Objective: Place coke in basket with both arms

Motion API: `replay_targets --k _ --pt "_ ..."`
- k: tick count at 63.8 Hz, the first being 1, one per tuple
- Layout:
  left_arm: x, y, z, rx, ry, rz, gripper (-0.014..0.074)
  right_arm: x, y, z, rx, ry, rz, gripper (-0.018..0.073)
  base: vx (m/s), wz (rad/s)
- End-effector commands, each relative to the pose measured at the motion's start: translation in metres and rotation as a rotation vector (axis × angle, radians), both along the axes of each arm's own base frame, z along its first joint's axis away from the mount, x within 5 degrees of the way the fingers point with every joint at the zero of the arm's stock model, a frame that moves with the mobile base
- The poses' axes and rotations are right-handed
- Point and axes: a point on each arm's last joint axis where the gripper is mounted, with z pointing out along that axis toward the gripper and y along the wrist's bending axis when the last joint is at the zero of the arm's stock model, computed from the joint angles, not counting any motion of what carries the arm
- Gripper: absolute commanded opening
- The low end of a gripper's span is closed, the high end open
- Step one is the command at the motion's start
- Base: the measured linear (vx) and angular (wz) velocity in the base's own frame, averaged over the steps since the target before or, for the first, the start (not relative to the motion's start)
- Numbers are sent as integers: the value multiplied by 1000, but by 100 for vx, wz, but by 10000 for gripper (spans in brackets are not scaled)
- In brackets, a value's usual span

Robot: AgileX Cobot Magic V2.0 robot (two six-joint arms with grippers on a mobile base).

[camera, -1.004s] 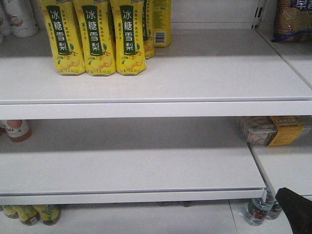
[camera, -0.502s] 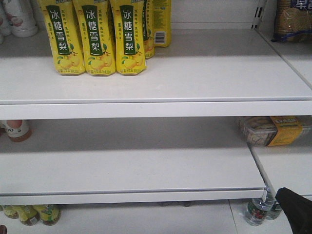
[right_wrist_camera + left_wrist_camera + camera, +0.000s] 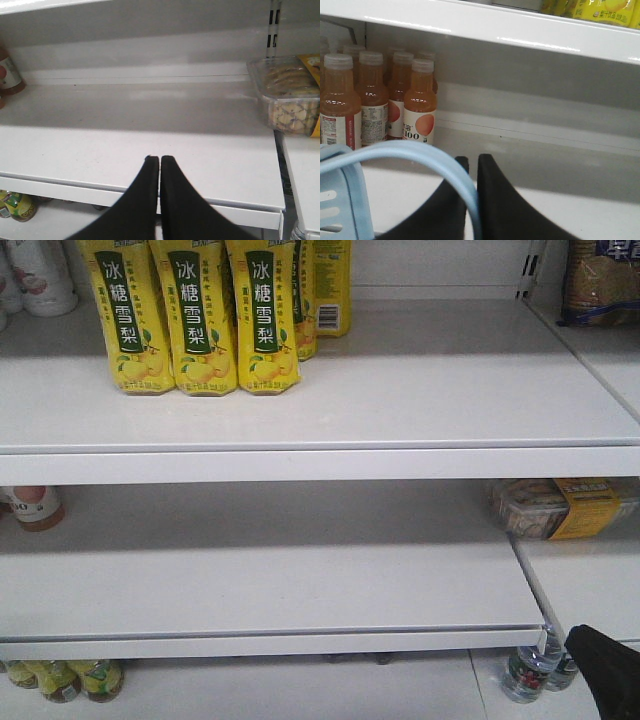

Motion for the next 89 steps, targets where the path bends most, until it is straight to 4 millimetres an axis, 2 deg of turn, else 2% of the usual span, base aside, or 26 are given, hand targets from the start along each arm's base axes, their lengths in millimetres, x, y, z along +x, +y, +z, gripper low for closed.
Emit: replay_targets --k 1,89 --pt "-2 -1 14 137 -166 1 -6 2 1 9 -23 -40 4 -4 0 0" --pt "-2 0 15 122 -166 3 -6 2 1 9 -23 -40 4 -4 0 0"
